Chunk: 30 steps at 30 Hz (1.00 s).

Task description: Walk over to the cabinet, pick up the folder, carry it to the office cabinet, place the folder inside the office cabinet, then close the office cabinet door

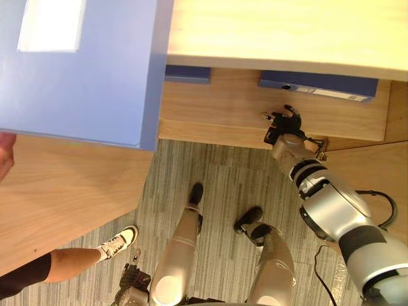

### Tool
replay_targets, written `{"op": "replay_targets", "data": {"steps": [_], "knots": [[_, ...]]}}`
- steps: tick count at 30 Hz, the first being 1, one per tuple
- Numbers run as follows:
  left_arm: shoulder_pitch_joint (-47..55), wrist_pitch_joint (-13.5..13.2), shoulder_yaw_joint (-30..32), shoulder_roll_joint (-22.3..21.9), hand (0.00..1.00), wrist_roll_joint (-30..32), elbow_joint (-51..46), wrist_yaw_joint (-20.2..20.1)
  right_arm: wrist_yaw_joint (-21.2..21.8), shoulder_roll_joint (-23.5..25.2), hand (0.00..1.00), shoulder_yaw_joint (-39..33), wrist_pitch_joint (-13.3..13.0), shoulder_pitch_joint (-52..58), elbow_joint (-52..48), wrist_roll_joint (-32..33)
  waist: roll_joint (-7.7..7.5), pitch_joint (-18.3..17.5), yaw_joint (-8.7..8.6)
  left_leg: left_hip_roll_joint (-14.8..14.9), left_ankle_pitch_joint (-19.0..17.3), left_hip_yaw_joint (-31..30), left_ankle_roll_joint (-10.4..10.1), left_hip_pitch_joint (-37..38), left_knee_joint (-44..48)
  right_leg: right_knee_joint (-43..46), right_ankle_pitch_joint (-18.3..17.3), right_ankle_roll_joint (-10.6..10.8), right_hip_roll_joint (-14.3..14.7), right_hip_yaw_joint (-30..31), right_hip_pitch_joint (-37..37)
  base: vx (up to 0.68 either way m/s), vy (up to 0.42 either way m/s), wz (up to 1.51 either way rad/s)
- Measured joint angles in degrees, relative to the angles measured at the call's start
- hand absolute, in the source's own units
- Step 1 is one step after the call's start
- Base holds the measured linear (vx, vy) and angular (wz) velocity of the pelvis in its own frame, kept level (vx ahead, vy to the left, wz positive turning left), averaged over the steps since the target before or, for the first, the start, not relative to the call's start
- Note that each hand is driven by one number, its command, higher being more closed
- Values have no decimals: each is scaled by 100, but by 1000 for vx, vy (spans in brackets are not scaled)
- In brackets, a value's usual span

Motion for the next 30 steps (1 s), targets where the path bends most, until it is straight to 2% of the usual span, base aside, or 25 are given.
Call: {"op": "replay_targets", "data": {"steps": [5, 8, 10, 11, 12, 13, 14, 15, 17, 18, 19, 20, 23, 27, 29, 30], "knots": [[-10, -20, 75, -23, 0, -3, -1, -32, 8, 88, 0, -15, 133, 136, 84, -111, 0, 0, -6, 97, 62, 52, -19, 163, -160, -159, 71, -39, 117, 8, 100, -10, -57, -10], [-11, -36, 106, -58, 0, -2, -7, -69, 105, 163, 0, -27, 389, 335, 80, -768, -1, 1, -8, 179, 86, 113, -28, 394, -277, -319, 126, -43, 221, 13, 298, 7, -53, -14], [-9, -39, 101, -65, 0, -1, -37, -111, 211, 291, 0, -50, 665, 598, 82, -1271, -1, 1, -6, 230, 90, 149, -34, 736, -441, -474, 148, -23, 298, 15, 606, 29, -54, -12], [-4, -40, 93, -70, 0, 20, -66, -152, 284, 375, 0, -59, 871, 746, 79, -1804, 1, 0, -11, 242, 97, 169, -41, 895, -520, -529, 151, -18, 313, 14, 746, 31, -46, -9], [-4, -46, 88, -72, 0, 26, -80, -167, 325, 444, 0, -72, 965, 849, 74, -2138, 1, 0, -13, 250, 97, 181, -42, 985, -569, -565, 152, -16, 323, 14, 821, 44, -39, -8], [18, -46, 68, -74, 0, 67, -194, -199, 410, 613, 0, -131, 1141, 1186, -15, -2943, 0, 0, -29, 272, 101, 197, -47, 1214, -676, -665, 162, 1, 366, 9, 1030, 55, -37, -7], [26, -46, 59, -74, 0, 131, -236, -210, 445, 684, 0, -249, 1196, 1347, -68, -3282, 0, -1, -32, 279, 100, 202, -48, 1302, -707, -702, 164, 7, 380, 5, 1115, 61, -31, -6], [39, -52, 26, -72, 0, 234, -307, -252, 508, 817, 0, -531, 1315, 1620, -187, -4011, 0, 0, -41, 290, 100, 216, -48, 1447, -763, -759, 169, 19, 397, -7, 1262, 61, -15, -3], [80, -57, -59, -54, 0, 390, -527, -374, 649, 1199, 0, -1502, 1588, 2494, -710, -6113, 0, 0, -89, 324, 97, 349, -48, 1803, -810, -892, 178, 41, 416, -87, 1683, 81, -2, 3], [81, -61, -85, -46, 0, 441, -570, -406, 688, 1311, 0, -1765, 1623, 2721, -837, -6563, -2, -2, -98, 339, 95, 433, -48, 1890, -809, -920, 179, 44, 417, -113, 1803, 88, 29, 7], [89, -62, -120, -44, 0, 529, -671, -516, 820, 1523, 0, -2235, 1655, 3114, -976, -7508, -7, -9, -117, 359, 84, 577, -41, 2068, -807, -979, 177, 88, 418, -131, 2025, 62, 41, 2], [119, -60, -151, -60, 0, 640, -804, -610, 878, 1716, 0, -2713, 1643, 3495, -1084, -7958, -6, -88, -131, 365, 22, 639, -21, 2205, -802, -1016, 164, 137, 421, -134, 2175, 44, 46, 1], [256, -51, -140, -68, 0, 698, -1396, -642, 952, 2160, 0, -3861, 1619, 4401, -1149, -8067, -66, -407, -193, 427, -112, 700, 45, 2516, -806, -1248, 190, 224, 527, -213, 2599, 18, 37, -1], [517, -117, -50, -78, 0, 605, -2467, -657, 1004, 2367, 0, -4724, 1525, 5485, -1158, -7870, -192, -910, -225, 513, -145, 800, 92, 2858, -1102, -1657, 279, 310, 688, -296, 2988, 34, 7, -2], [602, -248, 85, -118, 0, 308, -3049, -692, 997, 2379, 0, -5084, 1452, 5894, -1169, -7738, -225, -1093, -243, 550, -49, 874, 60, 3048, -1391, -1942, 391, 339, 788, -321, 3137, 68, -7, -7], [633, -389, 193, -126, 0, 156, -3496, -690, 970, 2369, 0, -5338, 1334, 6069, -1319, -7605, -233, -1216, -271, 558, 85, 886, 56, 3208, -1694, -2191, 524, 343, 866, -360, 3257, 64, -18, -1]]}}
